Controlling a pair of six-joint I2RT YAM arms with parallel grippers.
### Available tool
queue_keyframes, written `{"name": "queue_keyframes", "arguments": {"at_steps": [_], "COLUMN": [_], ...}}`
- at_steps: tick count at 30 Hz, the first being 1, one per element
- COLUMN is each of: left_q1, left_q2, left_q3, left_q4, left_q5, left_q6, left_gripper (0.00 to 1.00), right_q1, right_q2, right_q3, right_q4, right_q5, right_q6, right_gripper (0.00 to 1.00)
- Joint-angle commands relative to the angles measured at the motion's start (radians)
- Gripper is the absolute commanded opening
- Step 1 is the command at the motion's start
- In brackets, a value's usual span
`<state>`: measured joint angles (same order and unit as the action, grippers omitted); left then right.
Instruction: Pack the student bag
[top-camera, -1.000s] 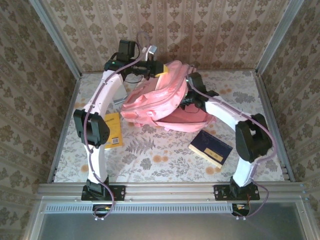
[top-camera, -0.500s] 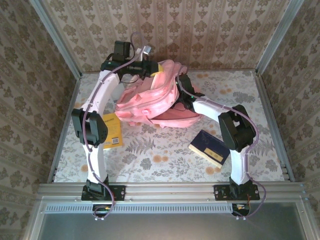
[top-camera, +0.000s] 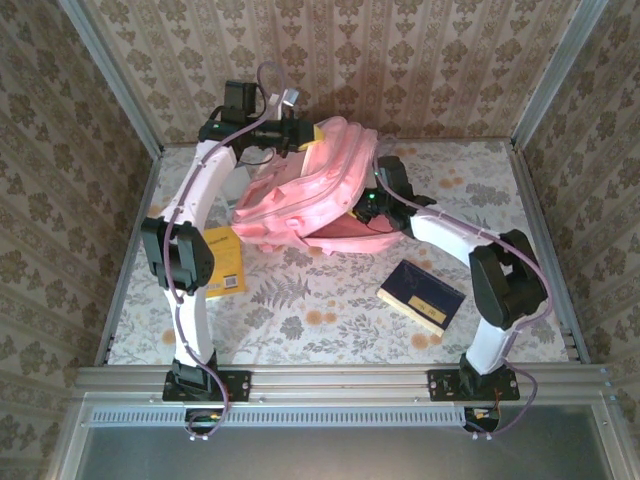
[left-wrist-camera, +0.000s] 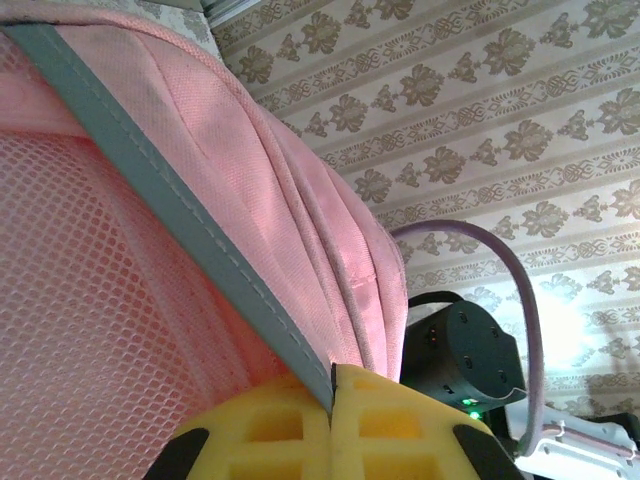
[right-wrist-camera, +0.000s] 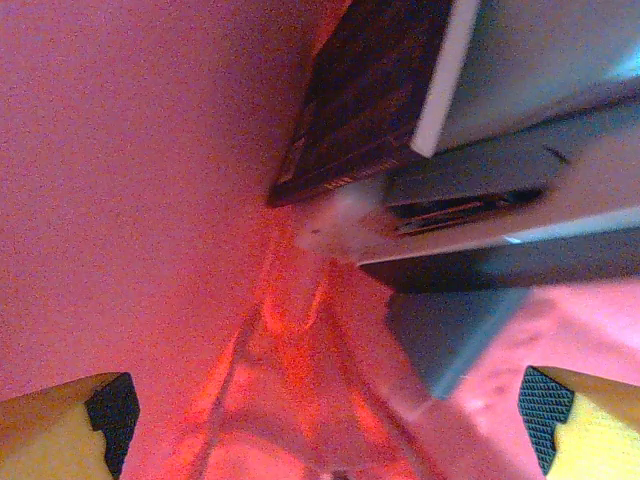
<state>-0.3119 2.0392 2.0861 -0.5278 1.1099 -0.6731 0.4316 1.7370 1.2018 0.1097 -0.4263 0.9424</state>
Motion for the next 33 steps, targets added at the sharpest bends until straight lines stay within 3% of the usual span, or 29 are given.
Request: {"name": "queue_keyframes", "arguments": {"at_steps": [1,8,14,20,26,29,33], "left_q1": [0.023,0.023,-0.084,-0.198,-0.220,-0.253,-0.335], "left_q2": [-0.125,-0.136,-0.130,-0.083,-0.139,-0.201,-0.273], "left_q3": [0.001,-0.028,-0.113,-0.214,-0.258,-0.274,-0.371], "left_q4": [0.067,-0.065,-0.165,-0.150,-0.163,-0.167,-0.136], "left_q5": [0.037,-0.103,-0.322,-0.497,-0.583,-0.626,-0.672], "left_q6": [0.036,0.135,0.272,0.300,0.316,0.321,0.296], "left_gripper": [0.00,0.00,0.09,0.23,0.41,0.49,0.51], "right_q1": [-0.004,-0.007,-0.014,-0.030,-0.055,-0.110,-0.237], "right_q2": [-0.129,-0.365,-0.645,-0.860,-0.956,-1.029,-1.048], "right_q3": [-0.058,-0.217,-0.356,-0.486,-0.536,-0.586,-0.657], "right_q4": [-0.115,-0.233,-0.471,-0.638,-0.895,-0.934,-0.963], "right_q5": [0.156,0.329,0.599,0.635,0.706,0.669,0.519], "right_q6": [-0.083,-0.119,-0.172,-0.143,0.006,0.053,0.096], "right_gripper": [1.00,0.97,0.91,0.96,0.93,0.91,0.90]}}
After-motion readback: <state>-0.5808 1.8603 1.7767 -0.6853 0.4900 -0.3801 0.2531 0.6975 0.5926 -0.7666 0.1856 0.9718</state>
